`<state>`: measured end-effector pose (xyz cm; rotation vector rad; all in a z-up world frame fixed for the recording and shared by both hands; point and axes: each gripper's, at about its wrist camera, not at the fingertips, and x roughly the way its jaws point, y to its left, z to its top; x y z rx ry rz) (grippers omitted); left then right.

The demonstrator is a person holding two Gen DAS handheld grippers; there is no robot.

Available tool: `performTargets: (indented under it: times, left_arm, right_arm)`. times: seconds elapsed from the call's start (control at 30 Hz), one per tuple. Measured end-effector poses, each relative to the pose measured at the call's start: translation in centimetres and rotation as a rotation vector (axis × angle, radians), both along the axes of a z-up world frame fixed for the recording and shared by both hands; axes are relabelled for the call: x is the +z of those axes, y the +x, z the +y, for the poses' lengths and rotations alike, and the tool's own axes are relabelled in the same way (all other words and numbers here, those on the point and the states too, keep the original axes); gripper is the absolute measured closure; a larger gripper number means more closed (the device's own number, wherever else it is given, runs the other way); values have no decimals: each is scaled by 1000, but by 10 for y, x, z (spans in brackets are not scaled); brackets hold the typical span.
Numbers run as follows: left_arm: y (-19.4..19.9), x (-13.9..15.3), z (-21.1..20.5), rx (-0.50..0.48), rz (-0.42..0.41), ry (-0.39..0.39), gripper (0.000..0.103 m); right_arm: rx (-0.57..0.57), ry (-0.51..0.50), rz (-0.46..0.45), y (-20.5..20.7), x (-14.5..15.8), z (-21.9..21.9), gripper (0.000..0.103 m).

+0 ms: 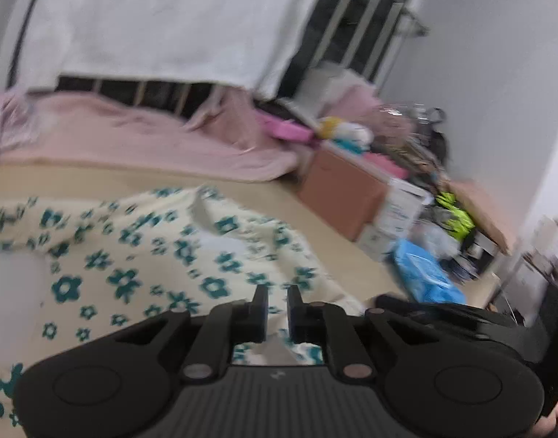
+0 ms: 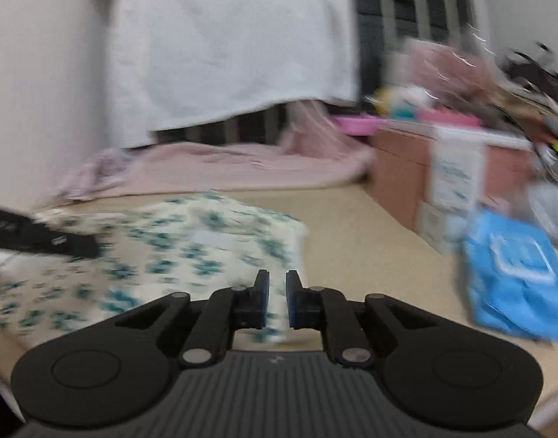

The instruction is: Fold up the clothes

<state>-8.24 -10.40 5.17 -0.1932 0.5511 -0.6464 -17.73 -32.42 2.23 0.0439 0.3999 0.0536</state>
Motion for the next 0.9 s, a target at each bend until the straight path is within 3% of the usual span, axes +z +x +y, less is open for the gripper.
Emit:
performTargets:
  times: [0.07, 0.17, 0.2, 0.3, 0.37, 0.43, 0.5, 0.6, 0.67, 0.7, 0.73, 0.8, 0.9]
  left_arm:
    - [-7, 2, 4, 3, -7, 22, 92]
    - [-17, 5, 31, 58, -4, 52, 90]
    - [-24, 7, 50, 88, -22, 74, 85]
    - [-43, 11, 107, 180, -73, 143, 65]
    - [-53, 6, 145, 277, -78, 207, 64]
    - [-54, -1, 175, 340, -24, 221, 64]
    - [-57, -6, 193, 382, -3, 219, 64]
    - [-69, -9, 208, 352, -40, 209, 61]
    - [-78, -15, 211, 299, -99, 227, 43]
    - [-83, -19, 213, 272, -128, 235, 27]
    - [-88, -22, 215, 244, -157, 244, 21]
    - [-87, -27, 214, 212, -177, 259, 22]
    - [-75, -33, 208, 186, -169, 280, 24]
  right_arm:
    - [108, -3, 51, 9, -1, 14, 93]
    - [113, -88, 128, 32, -16, 38, 93]
    - [88, -122, 147, 37, -21, 44, 92]
    - [81, -175, 121, 32, -19, 54, 83]
    - [152, -139, 85, 22, -13, 59, 79]
    - [229, -106, 77, 16, -11, 67, 79]
    - [240, -158, 91, 21, -22, 85, 72]
    - [211, -278, 67, 22, -27, 106, 63]
    - [225, -246, 65, 15, -17, 101, 59]
    - [251, -207, 45, 8, -11, 93, 56]
    - [293, -168, 25, 2, -5, 83, 49]
    - [376, -123, 14, -8, -1, 67, 40]
    - [422, -109, 61, -5, -6, 55, 40]
